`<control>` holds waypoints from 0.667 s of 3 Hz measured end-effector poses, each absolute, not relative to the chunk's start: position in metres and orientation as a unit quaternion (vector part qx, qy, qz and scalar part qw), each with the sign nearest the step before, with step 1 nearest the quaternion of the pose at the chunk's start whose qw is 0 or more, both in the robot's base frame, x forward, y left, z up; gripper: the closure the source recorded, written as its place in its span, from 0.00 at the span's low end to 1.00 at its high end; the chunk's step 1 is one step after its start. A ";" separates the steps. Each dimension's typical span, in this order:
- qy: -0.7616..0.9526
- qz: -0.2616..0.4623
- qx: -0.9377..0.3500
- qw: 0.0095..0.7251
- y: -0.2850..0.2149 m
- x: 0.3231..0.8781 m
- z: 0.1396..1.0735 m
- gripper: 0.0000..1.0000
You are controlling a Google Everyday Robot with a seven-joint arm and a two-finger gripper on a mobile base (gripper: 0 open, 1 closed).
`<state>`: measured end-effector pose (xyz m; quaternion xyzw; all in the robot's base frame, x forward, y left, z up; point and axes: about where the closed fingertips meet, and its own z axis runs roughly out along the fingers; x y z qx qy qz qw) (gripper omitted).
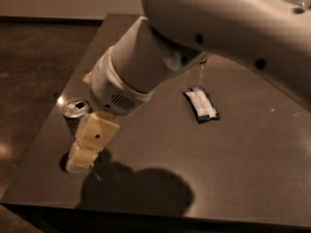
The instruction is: Move redbull can near rxbar blueberry
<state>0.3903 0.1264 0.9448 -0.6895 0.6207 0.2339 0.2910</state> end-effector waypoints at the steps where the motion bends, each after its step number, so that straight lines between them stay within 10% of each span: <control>1: 0.617 0.233 -0.696 0.285 0.143 0.396 0.934 0.00; 2: 0.618 0.230 -0.696 0.284 0.154 0.406 0.927 0.00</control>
Offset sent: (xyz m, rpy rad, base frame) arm 0.0344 0.0381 -0.0302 -0.0242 0.0075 -0.0022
